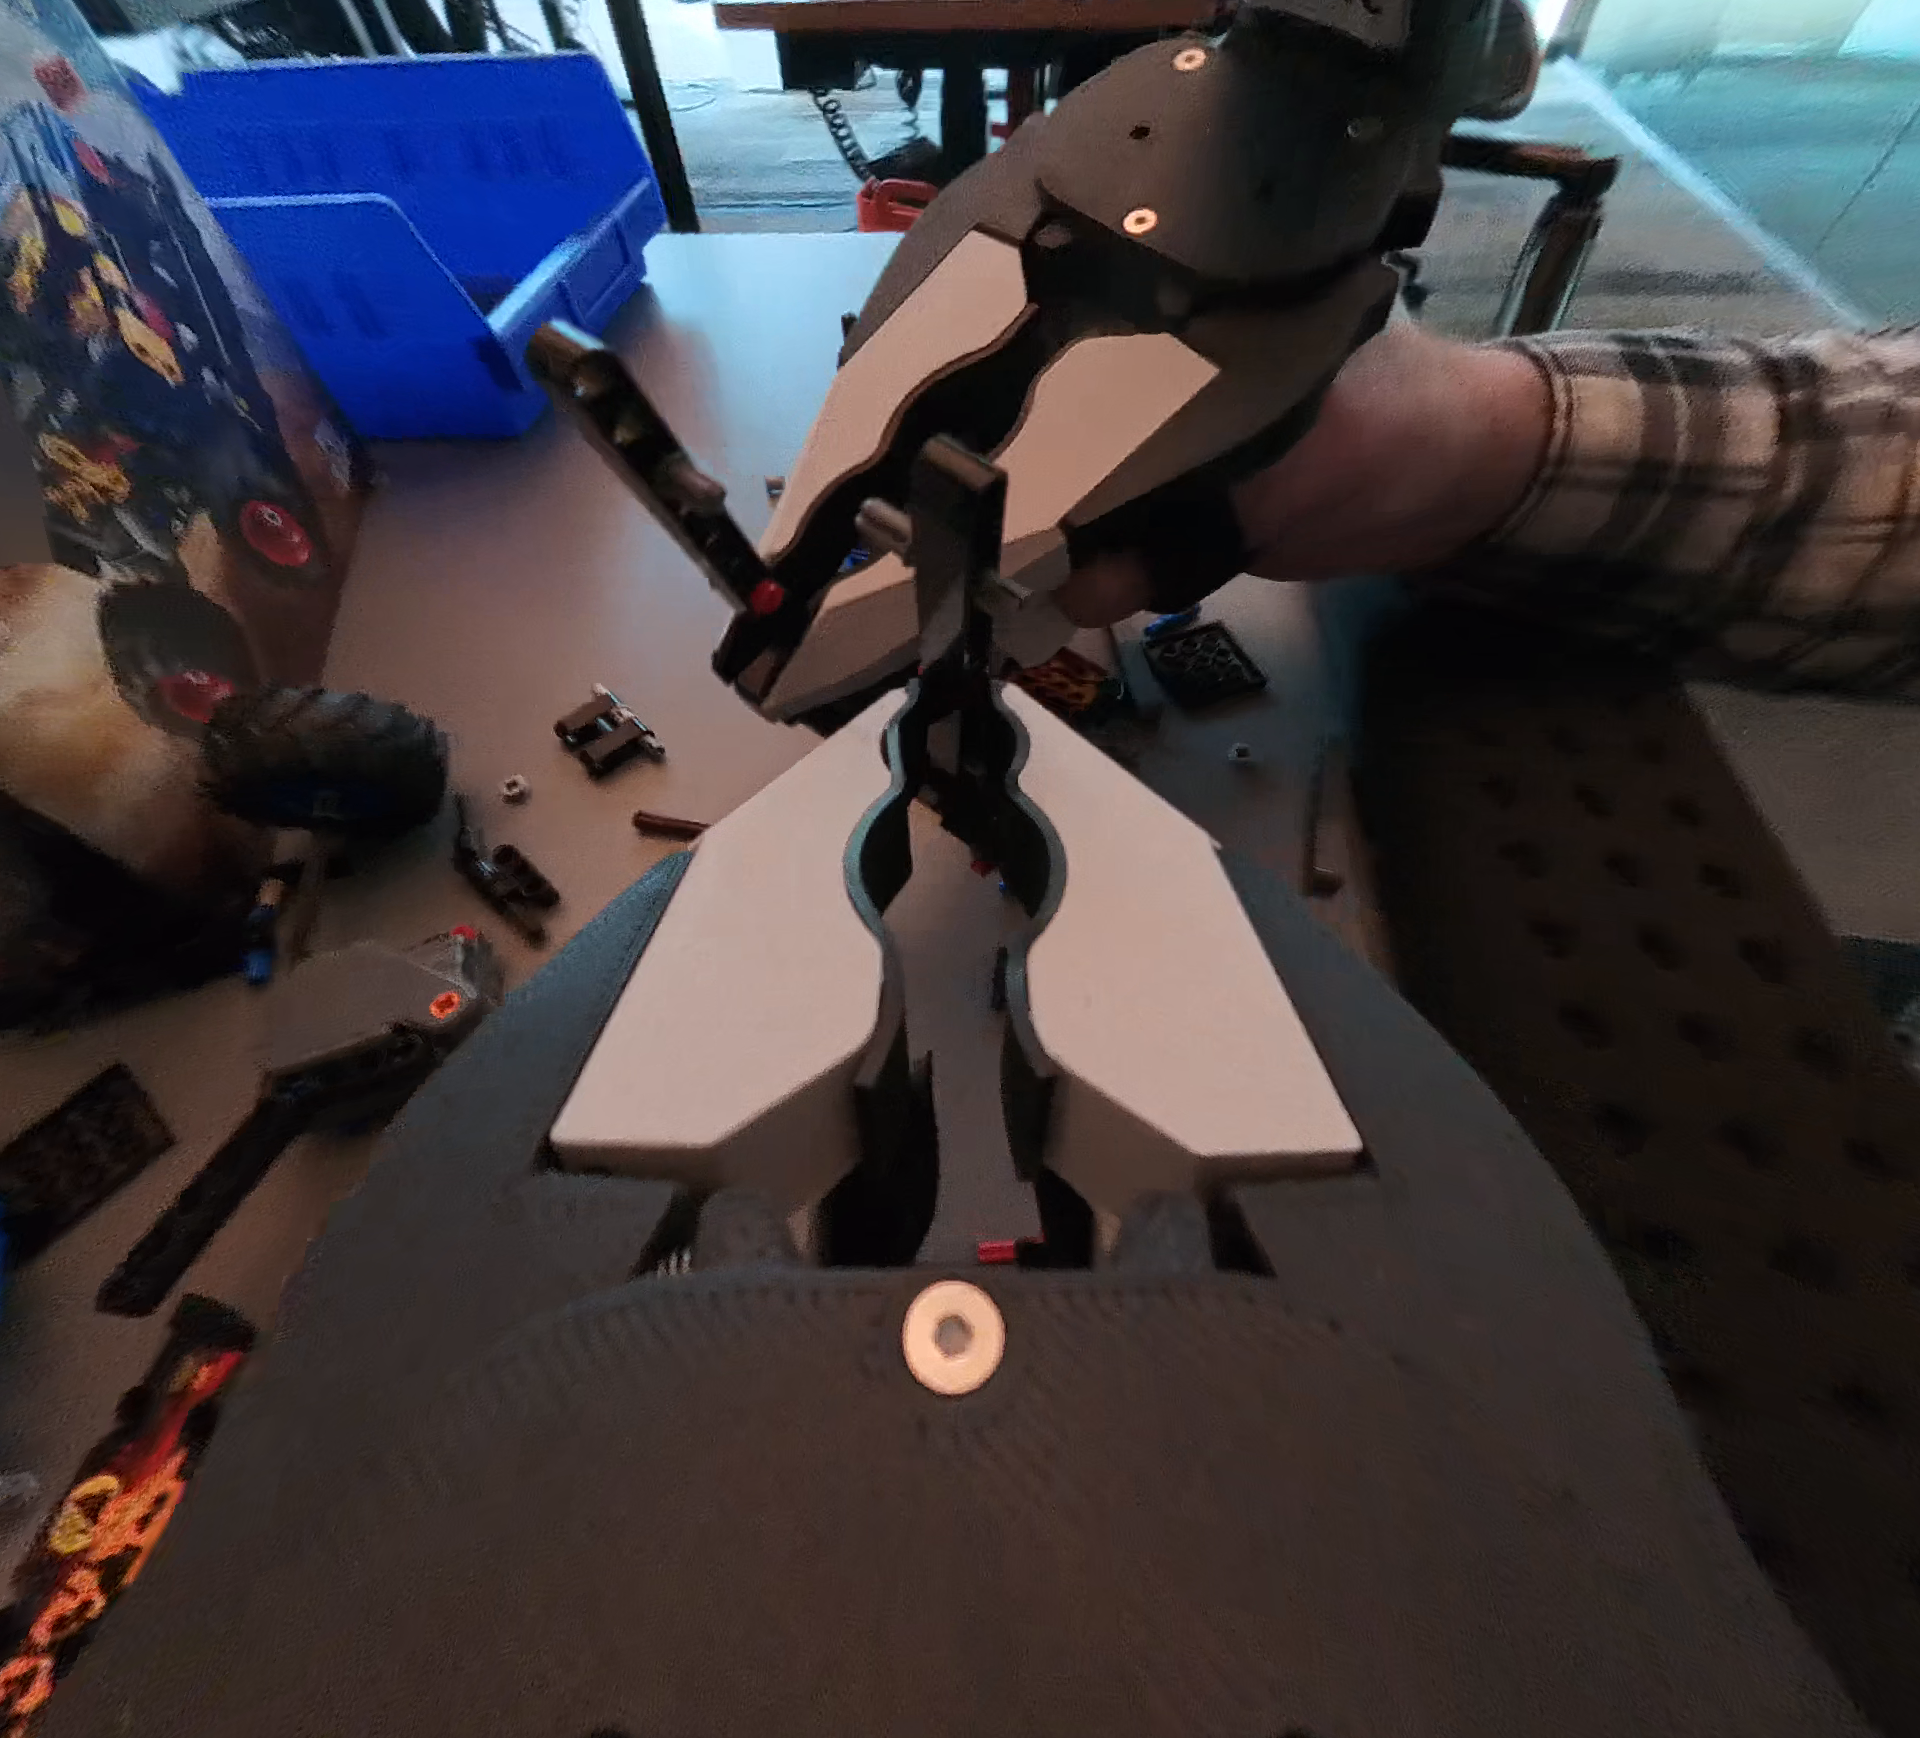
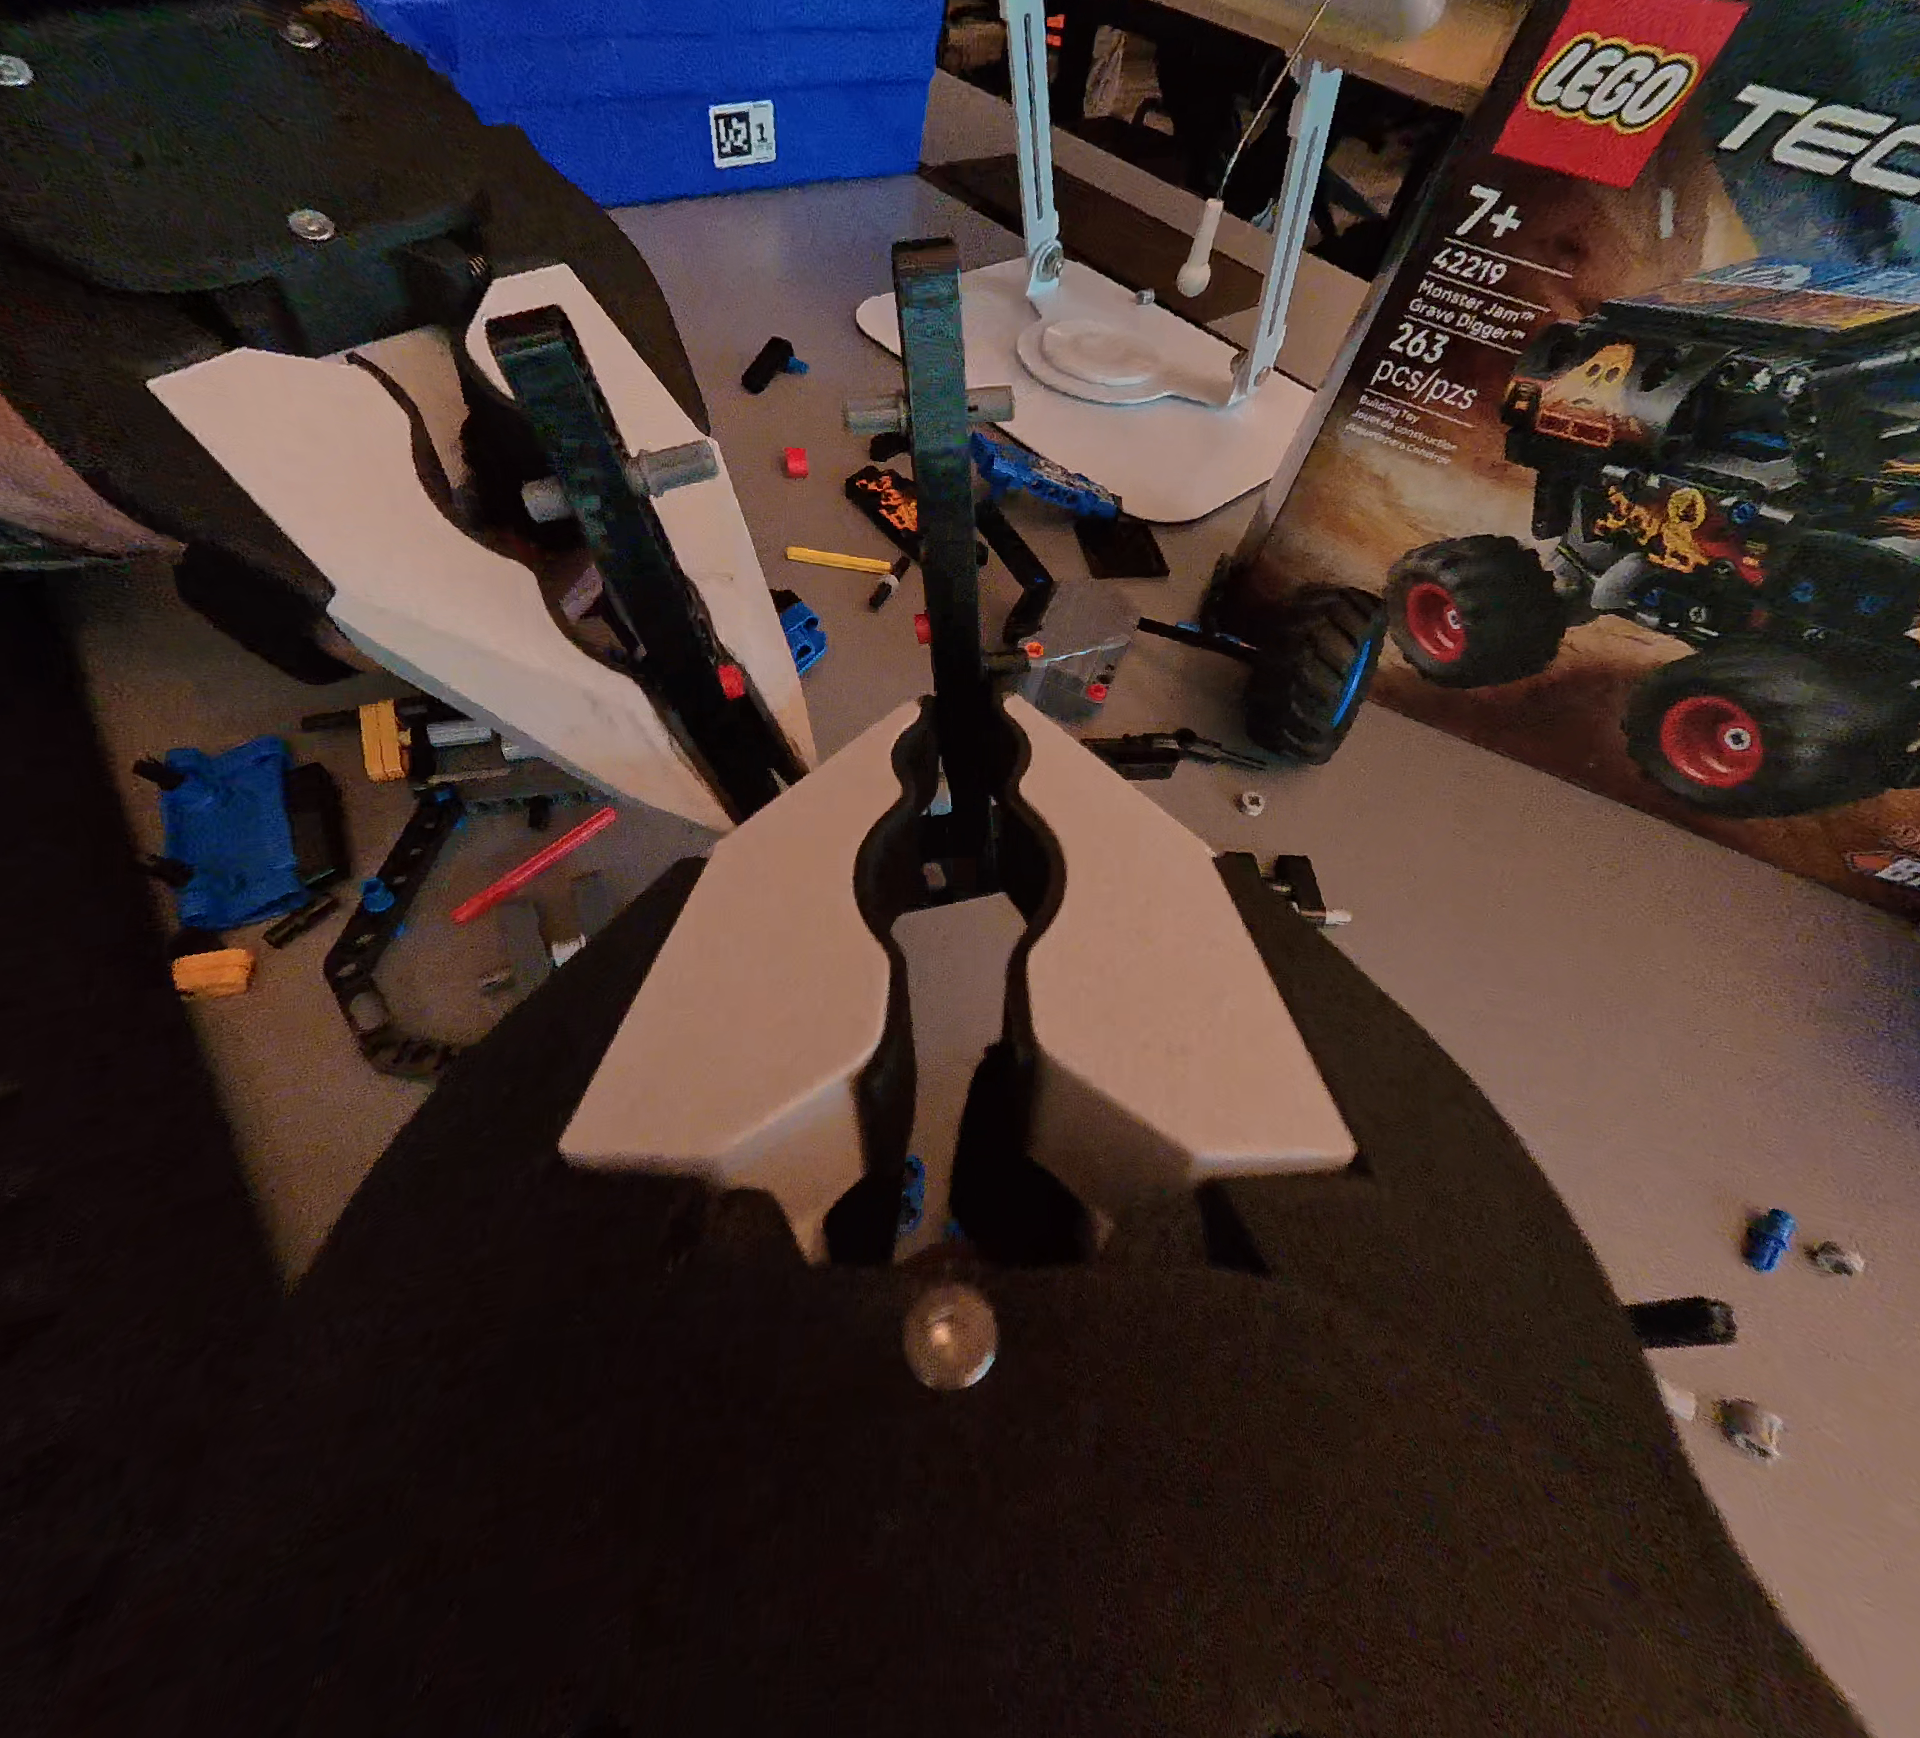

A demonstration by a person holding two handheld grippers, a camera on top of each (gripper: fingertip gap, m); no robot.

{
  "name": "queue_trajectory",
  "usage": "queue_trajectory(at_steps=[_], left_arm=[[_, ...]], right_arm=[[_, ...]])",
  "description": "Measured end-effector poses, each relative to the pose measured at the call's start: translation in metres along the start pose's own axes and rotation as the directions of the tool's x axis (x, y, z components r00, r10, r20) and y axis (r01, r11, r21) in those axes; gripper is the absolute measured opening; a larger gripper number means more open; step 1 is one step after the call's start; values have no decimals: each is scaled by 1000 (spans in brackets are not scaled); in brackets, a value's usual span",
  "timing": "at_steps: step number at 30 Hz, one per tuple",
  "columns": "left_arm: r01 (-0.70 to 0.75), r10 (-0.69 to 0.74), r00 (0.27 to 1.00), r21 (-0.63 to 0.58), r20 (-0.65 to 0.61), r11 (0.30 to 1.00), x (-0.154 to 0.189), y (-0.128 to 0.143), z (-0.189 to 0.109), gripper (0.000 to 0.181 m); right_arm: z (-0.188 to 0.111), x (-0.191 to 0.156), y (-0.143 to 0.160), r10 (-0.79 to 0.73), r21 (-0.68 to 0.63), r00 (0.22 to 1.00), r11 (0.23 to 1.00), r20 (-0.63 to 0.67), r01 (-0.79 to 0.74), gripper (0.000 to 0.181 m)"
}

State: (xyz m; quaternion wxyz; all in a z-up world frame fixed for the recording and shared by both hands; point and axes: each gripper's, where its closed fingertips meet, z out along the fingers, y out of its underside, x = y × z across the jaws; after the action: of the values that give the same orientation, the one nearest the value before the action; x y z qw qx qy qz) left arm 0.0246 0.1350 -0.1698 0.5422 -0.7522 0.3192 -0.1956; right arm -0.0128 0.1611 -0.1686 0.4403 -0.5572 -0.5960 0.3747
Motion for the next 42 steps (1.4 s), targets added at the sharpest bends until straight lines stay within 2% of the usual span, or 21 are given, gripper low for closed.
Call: queue_trajectory(at_steps=[4, 9, 13, 19, 24, 27, 29, 32, 35, 40, 42], left_arm=[[-28, 27, 1000, 12, 14, 1000, 3, -7, 2, 12], [-105, 105, 994, 8, -26, 994, 12, -4, 7, 7], [-172, 173, 985, -43, 12, 984, 14, 1, 13, 7], [-361, 382, 919, -189, 92, 913, 14, 18, 20, 6], [-386, 408, 907, -185, 102, 904, 8, 17, 14, 6], [-472, 505, 856, -231, 110, 851, 12, 21, 18, 6], [-525, 571, 812, -271, 126, 807, 11, 25, 19, 7], [-493, 537, 827, -244, 168, 835, -5, 20, 7, 10], [-338, 355, 926, -138, 131, 931, -8, 16, -3, 10], [-223, 225, 958, -35, 175, 974, -26, 2, -17, 6], [-195, 199, 963, -42, 179, 980, -30, 8, -16, 5]], right_arm=[[0, -1, -3, 12, 16, 1000, 1000, 23, -12, 5], [3, -4, -1, 6, 0, 1000, 1000, 28, -6, 6], [5, 1, 5, 74, -20, 997, 997, 39, -73, 6], [10, 5, 17, 149, -69, 987, 987, 52, -145, 5], [6, 11, 15, 239, -31, 968, 971, 77, -238, 5], [7, 10, 19, 341, -42, 932, 940, 125, -339, 5], [5, 12, 21, 358, -37, 926, 934, 121, -356, 5], [-1, 16, 13, 346, 13, 931, 937, 112, -350, 6], [0, 5, 5, 233, 24, 966, 971, 115, -237, 7], [-9, 8, -10, 160, 115, 983, 979, 89, -170, 12], [-15, 10, -2, 118, 84, 991, 989, 63, -123, 17]])
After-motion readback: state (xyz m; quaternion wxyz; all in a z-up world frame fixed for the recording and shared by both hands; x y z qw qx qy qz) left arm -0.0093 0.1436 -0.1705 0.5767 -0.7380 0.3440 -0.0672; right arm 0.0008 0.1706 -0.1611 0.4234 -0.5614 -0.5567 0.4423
